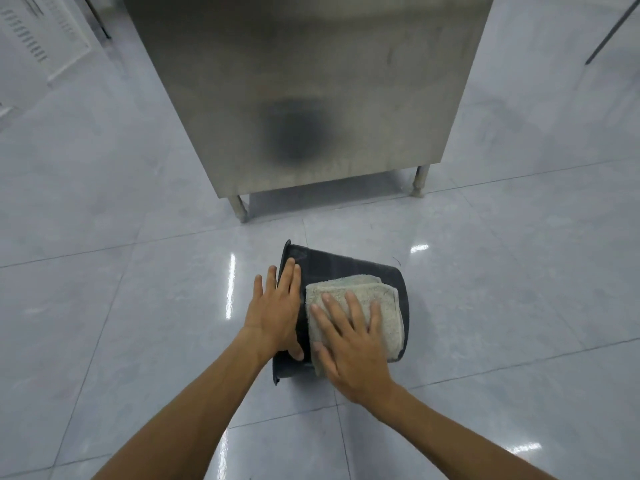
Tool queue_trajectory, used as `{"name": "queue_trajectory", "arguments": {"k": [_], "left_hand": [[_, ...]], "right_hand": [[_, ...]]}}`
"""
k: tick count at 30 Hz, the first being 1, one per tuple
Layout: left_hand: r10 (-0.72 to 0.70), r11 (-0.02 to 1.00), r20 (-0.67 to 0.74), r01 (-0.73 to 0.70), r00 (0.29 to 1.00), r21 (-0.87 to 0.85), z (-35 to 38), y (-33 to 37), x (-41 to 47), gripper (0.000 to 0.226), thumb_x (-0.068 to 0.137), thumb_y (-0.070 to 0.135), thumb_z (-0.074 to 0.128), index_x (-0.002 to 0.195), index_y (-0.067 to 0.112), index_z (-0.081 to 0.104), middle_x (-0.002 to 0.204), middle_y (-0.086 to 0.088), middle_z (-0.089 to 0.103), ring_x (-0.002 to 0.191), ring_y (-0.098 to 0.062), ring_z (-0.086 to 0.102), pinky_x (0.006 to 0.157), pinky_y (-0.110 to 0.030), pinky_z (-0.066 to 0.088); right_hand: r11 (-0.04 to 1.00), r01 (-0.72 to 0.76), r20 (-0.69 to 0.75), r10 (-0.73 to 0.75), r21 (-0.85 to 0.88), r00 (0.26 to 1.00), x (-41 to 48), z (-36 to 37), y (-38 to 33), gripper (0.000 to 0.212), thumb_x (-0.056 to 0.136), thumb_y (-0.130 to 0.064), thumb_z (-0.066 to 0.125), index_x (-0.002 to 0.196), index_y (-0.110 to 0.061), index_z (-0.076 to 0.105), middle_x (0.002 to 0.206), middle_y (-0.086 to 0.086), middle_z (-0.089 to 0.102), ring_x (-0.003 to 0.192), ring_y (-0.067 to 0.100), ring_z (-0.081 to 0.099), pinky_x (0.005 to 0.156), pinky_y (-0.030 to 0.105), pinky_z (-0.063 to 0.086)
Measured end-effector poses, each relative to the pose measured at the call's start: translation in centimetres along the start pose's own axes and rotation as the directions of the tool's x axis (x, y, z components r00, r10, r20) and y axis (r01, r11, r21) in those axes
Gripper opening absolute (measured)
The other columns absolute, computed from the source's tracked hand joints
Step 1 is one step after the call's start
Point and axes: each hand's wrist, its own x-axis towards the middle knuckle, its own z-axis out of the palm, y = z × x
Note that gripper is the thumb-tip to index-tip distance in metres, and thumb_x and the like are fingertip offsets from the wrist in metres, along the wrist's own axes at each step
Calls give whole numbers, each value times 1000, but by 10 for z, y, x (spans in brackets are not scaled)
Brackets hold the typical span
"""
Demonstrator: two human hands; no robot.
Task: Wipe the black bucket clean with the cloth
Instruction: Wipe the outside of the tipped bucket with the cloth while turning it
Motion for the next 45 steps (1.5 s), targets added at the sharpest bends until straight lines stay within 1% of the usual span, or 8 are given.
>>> {"name": "queue_trajectory", "arguments": {"k": [7, 11, 13, 19, 23, 27, 35, 45], "left_hand": [[45, 999, 106, -47, 993, 19, -22, -16, 45, 164, 44, 72, 85, 151, 5, -19, 163, -15, -16, 149, -40, -5, 120, -55, 7], [73, 997, 192, -80, 979, 26, -40, -28, 81, 162, 44, 72, 85, 153, 8, -17, 164, -10, -14, 150, -36, -8, 121, -55, 6], [82, 996, 235, -90, 969, 26, -47, -33, 97, 162, 43, 72, 86, 153, 9, -15, 164, -9, -12, 150, -35, -9, 121, -55, 6], [186, 982, 249, -189, 950, -11, -61, -44, 126, 154, 47, 76, 81, 155, 13, -10, 165, -7, -9, 148, -34, -19, 120, -56, -4], [222, 966, 177, -241, 959, 91, -63, -43, 107, 142, 60, 82, 69, 155, 9, -8, 165, -13, -7, 147, -38, -19, 119, -56, -5], [236, 943, 150, -263, 960, 203, -61, -41, 89, 150, 58, 89, 62, 151, 0, -13, 162, -21, -11, 145, -43, -21, 118, -61, -1], [148, 952, 156, -183, 977, 245, -57, -24, 81, 162, 46, 96, 60, 151, -6, -8, 160, -29, -7, 143, -52, -19, 116, -64, 0], [150, 962, 111, -171, 982, 212, -47, -29, 90, 161, 44, 97, 59, 153, -1, -9, 162, -25, -10, 143, -49, -23, 115, -65, -4]], "right_hand": [[958, -282, 115, 276, 42, 954, 118, -17, 29, 61, 101, -61, 24, 153, -34, 41, 158, -6, 46, 142, 29, 41, 112, 68, 25], [926, -354, 340, 295, 128, 893, 184, -17, 61, 62, 102, -63, 19, 155, -34, 37, 161, -2, 43, 143, 33, 42, 113, 71, 21], [917, -373, 397, 293, 139, 870, 200, -14, 72, 62, 103, -63, 19, 156, -35, 37, 163, -1, 42, 144, 35, 41, 114, 71, 21], [901, -369, 407, 257, 227, 877, 224, -10, 91, 58, 103, -60, 20, 139, -31, 55, 144, 5, 61, 129, 35, 55, 109, 64, 34], [895, -382, 438, 255, 230, 862, 223, -15, 93, 62, 105, -61, 20, 150, -29, 47, 155, 4, 52, 138, 35, 50, 113, 65, 30], [916, -358, 481, 234, 183, 845, 222, -19, 90, 63, 105, -61, 18, 155, -28, 39, 158, 5, 48, 139, 37, 48, 112, 66, 29], [932, -344, 396, 275, 112, 876, 214, -22, 79, 60, 106, -57, 23, 151, -24, 44, 149, 4, 57, 130, 34, 56, 105, 59, 39], [931, -346, 346, 288, 117, 893, 217, -20, 81, 61, 106, -57, 25, 148, -22, 50, 145, 6, 62, 127, 34, 60, 105, 57, 40]]}}
